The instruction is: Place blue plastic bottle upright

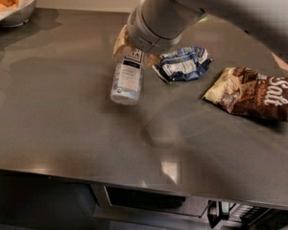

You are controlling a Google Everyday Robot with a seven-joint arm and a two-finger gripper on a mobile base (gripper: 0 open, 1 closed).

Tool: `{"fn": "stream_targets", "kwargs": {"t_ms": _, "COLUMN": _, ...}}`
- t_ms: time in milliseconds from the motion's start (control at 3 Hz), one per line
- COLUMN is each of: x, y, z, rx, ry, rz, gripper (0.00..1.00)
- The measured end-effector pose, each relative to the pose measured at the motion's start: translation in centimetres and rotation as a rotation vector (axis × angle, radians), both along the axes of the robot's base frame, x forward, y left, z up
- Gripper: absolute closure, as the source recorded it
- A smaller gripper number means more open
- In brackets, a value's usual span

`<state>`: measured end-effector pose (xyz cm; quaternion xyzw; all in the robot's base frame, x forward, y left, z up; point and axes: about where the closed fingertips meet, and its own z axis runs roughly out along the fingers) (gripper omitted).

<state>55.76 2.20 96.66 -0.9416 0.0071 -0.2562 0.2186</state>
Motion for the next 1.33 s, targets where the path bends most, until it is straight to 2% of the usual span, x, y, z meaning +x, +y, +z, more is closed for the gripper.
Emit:
{"fn": "stream_targets", "kwargs": {"t_ms": 333, "x": -0.14, "y": 0.51, "z": 0.21, "rx": -0.031, "ry": -0.072, "rz": 0.129, "gripper": 1.0}}
{"fn": "stream_targets", "kwargs": {"t_ms": 667, "x": -0.29, "y": 0.59, "z": 0.44, "rx": -0.075, "ry": -0.115, "rz": 0.2, "gripper": 1.0}}
{"fn": "stream_targets", "kwargs": {"t_ms": 1000, "x": -0.3, "y": 0.6, "z": 0.46, "rx": -0.075, "ry": -0.116, "rz": 0.2, "gripper": 1.0}}
{"fn": "stream_targets", "kwargs": {"t_ms": 1333, "x": -0.22, "y": 0.38, "z": 0.79, "rx": -0.1, "ry": -0.157, "rz": 0.214, "gripper": 1.0}}
